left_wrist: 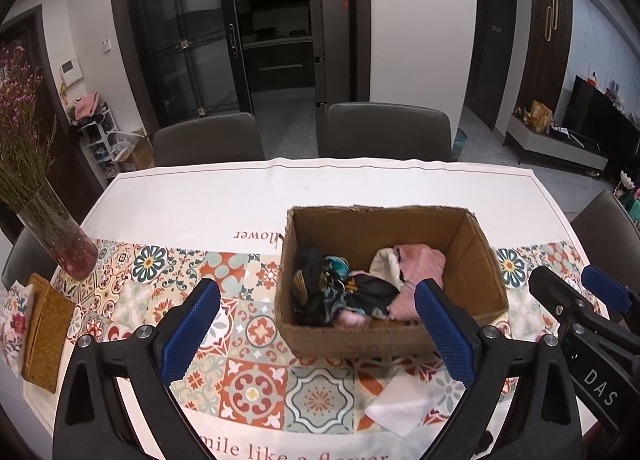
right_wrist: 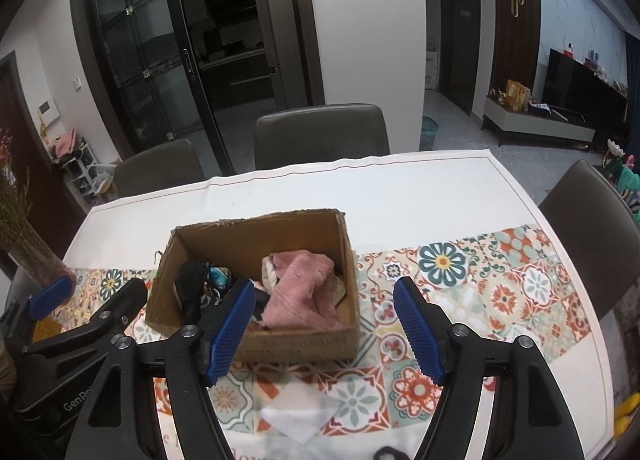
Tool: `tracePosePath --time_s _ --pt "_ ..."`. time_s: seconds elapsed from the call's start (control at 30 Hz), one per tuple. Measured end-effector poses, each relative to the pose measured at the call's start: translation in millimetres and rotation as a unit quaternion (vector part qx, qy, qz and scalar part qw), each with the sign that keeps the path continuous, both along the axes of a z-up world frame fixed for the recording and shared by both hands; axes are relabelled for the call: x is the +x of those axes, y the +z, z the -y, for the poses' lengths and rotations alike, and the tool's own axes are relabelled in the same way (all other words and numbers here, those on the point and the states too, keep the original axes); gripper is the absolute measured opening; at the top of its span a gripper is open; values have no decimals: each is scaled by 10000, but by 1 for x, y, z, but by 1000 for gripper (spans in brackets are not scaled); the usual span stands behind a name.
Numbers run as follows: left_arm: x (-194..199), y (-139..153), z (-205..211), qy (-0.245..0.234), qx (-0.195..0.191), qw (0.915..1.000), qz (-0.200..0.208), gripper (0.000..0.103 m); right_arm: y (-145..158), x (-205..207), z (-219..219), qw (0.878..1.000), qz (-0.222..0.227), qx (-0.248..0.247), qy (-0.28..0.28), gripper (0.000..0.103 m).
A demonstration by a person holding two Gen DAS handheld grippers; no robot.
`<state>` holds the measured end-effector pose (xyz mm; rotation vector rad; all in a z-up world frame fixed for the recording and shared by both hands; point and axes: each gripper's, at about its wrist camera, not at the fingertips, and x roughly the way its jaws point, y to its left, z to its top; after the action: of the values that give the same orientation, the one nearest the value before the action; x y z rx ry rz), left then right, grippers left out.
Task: Organize soft objects
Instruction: 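Withdraw both tools back from the box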
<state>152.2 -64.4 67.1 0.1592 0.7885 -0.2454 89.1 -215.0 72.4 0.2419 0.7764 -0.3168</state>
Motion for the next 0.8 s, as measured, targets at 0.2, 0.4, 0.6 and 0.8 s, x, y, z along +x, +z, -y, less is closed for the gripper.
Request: tracePosePath --time_s 0.2,0.4,0.6,0.8 --pt "-19 10 1 -85 9 9999 133 99 7 -22 -1 9999 90 -16 -94 73" --pt "-35 9 -1 -103 -68 9999 103 100 14 -42 -3 9996 211 -96 -143 73" --pt "-50 2 -2 -161 7 9998 72 100 12 -61 -5 9993 333 -51 -155 73" --pt "-66 0 0 -234 65 9996 131 100 3 -78 -5 9991 355 119 -179 73"
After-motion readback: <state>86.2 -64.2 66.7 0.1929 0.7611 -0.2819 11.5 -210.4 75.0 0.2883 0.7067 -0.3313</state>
